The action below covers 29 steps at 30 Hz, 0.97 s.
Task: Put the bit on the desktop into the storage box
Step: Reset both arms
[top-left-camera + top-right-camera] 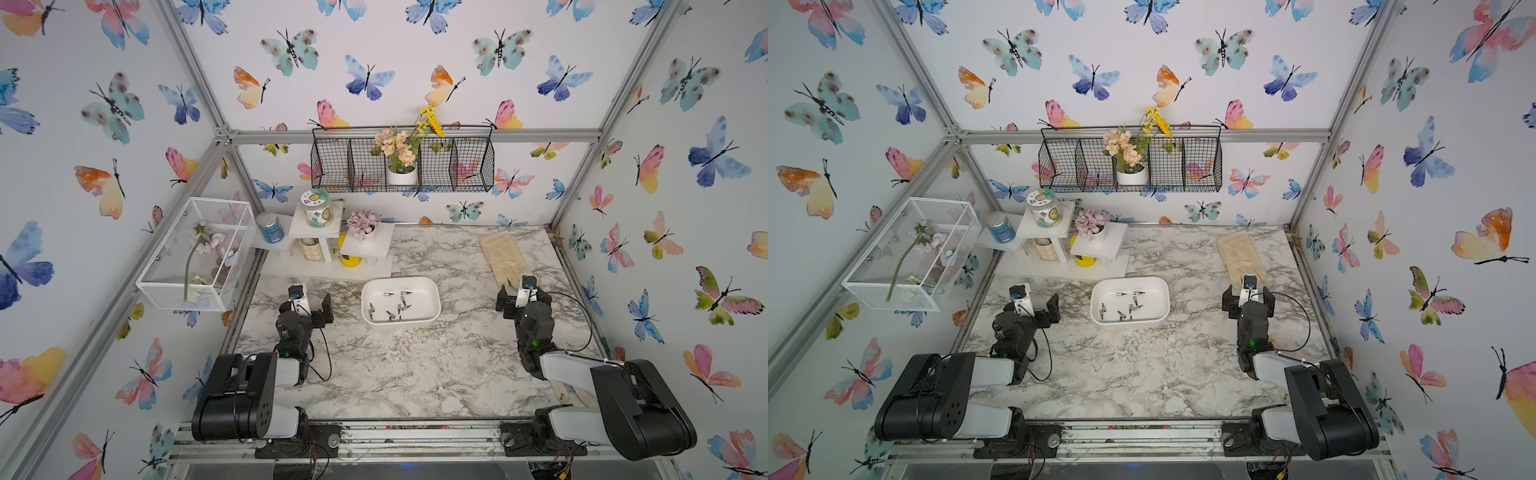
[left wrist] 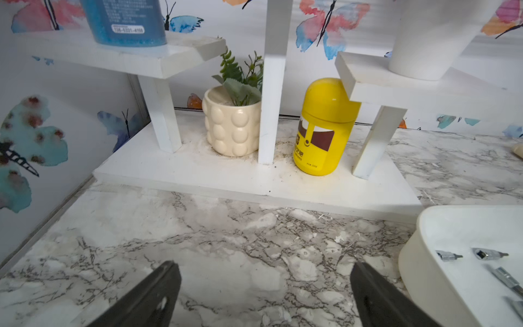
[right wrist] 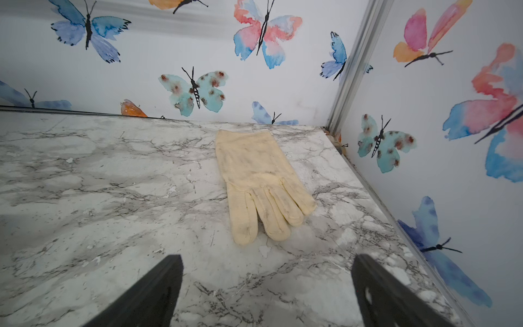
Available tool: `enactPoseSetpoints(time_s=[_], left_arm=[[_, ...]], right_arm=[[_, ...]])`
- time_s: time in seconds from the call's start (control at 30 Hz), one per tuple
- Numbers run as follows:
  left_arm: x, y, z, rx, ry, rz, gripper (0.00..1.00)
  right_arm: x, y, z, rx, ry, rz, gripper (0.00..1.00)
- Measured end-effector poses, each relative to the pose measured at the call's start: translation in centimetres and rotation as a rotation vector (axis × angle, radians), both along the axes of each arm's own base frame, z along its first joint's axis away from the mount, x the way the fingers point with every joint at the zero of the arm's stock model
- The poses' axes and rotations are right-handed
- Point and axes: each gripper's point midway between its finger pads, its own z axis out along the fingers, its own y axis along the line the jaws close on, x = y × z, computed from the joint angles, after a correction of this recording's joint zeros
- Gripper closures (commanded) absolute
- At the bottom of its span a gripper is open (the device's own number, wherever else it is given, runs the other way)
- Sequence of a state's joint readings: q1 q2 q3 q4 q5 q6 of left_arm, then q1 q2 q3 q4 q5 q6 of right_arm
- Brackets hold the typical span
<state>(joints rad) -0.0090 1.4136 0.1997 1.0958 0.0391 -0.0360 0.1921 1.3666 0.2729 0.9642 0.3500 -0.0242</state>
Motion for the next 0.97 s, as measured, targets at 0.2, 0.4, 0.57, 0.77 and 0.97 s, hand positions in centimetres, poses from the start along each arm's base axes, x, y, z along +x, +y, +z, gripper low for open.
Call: enactPoseSetpoints(time_s=[0.2,0.4,0.57,0.77,0.97], left_arm=[[0.0,0.2,-0.1,0.016,0.005,0.01,0.01],[0.0,0.3,-0.1,0.017,0.006,0.012,0.01],[0.0,0.3,-0.1,0.017,0.007,0.012,0.01],[0.0,0.3,-0.2,0.017,0.007,0.013,0.01],[0.0,0.3,-0.3,0.018,0.013,0.013,0.01]], right_arm=[[0.1,-1.1,-3.0,0.025,0.028,-0.023,0.01],[0.2,-0.9,-4.0,0.036,0.031,-0.01,0.01],[0.4,-1.0,-3.6,0.044,0.015,-0.011,0.01],[0.4,-0.9,-3.6,0.046,0.014,-0.007,0.01],[0.4,-0.9,-3.6,0.046,0.014,-0.007,0.01]])
